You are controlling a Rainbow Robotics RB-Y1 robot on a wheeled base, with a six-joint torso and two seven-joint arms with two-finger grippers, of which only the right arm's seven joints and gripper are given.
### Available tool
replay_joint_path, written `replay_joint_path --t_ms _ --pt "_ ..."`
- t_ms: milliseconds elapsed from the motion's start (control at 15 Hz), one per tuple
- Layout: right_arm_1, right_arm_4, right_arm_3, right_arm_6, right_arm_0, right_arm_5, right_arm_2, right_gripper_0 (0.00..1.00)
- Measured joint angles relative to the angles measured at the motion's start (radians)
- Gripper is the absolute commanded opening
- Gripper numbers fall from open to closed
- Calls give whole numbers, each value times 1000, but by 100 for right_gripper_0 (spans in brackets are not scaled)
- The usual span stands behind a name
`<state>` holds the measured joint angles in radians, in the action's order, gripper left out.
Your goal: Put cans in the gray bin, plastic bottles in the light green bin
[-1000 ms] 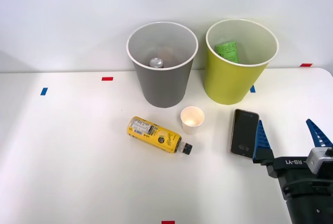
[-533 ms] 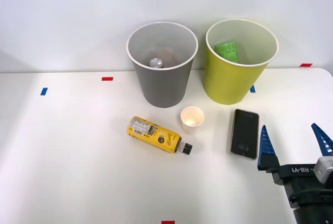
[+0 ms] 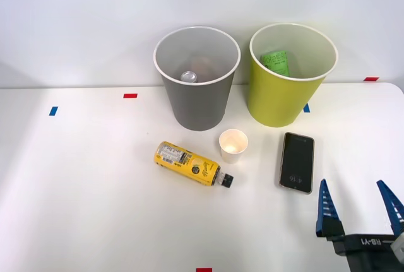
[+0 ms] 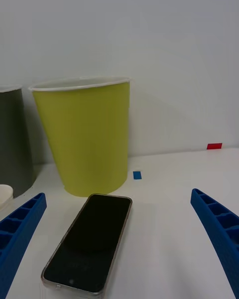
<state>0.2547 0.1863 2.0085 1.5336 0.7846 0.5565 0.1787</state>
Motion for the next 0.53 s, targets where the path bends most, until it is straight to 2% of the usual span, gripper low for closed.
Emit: replay_joint_path --t_ms 200,400,533 --pt "83 -22 -42 25 57 111 30 100" --pt "142 -13 -44 182 142 172 53 100" --pt "168 -3 -58 221 190 186 82 100"
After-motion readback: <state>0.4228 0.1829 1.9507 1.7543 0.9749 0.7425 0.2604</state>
